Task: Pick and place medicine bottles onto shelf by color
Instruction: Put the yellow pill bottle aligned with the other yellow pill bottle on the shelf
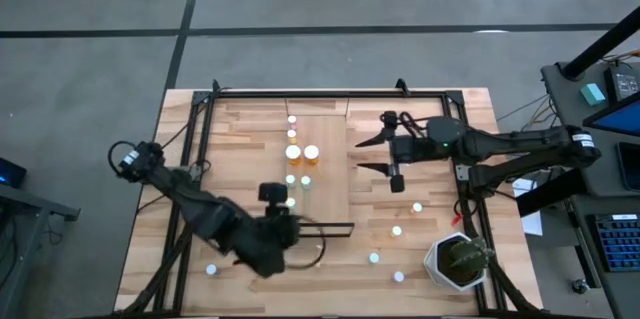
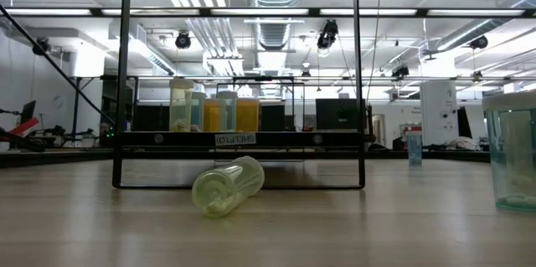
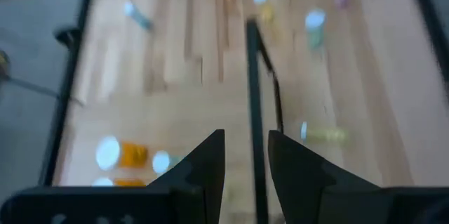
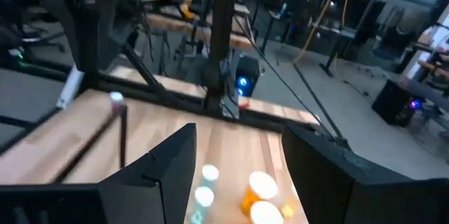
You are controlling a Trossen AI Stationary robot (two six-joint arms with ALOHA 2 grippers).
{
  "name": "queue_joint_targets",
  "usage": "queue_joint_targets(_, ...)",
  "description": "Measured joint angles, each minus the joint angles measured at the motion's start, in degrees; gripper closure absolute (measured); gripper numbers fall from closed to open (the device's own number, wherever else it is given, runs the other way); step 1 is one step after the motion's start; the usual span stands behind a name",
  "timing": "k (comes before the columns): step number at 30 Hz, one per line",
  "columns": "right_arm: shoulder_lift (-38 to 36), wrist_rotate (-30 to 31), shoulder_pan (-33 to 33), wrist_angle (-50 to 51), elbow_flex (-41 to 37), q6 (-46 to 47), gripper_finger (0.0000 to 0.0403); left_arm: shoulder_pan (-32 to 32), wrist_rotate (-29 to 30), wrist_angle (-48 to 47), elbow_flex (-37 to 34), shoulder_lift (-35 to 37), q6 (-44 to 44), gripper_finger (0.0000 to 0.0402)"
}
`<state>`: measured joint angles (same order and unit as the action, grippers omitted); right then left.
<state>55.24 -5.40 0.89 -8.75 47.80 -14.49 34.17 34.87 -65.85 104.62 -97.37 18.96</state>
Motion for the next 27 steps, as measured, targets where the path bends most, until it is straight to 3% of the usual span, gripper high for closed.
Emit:
queue_joint_targets(5,-0.4,0.3,-3.6,5.5,5.8,3.1,0.0202,4.6,6.1,11.3,-2.2,0.0,-7.2,0.0309)
queue_joint_targets(9,0.7,0.3,-8.6,18.0,13.6,2.7,0.0202,6.3,5.9,24.3,-8.5,0.1,-15.7,0.0309)
queue_joint_targets(13,1.4,3.8,-14.7,27.8,20.1,3.8,0.0202,6.3,6.0,34.5,-13.3,0.5,-15.2,0.0309)
queue_joint_targets(18,1.4,12.0,-22.9,33.6,22.2,6.5,0.0202,6.3,1.1,35.4,-15.0,0.4,1.4,0.0309)
queue_joint_targets(22,1.3,19.0,-28.5,34.3,21.5,7.0,0.0202,6.4,-5.3,35.5,-15.0,0.2,24.1,0.0309)
queue_joint_targets(27,1.5,21.5,-32.0,33.5,21.5,6.4,0.0202,8.0,-8.0,35.2,-15.0,-3.3,46.0,0.0320)
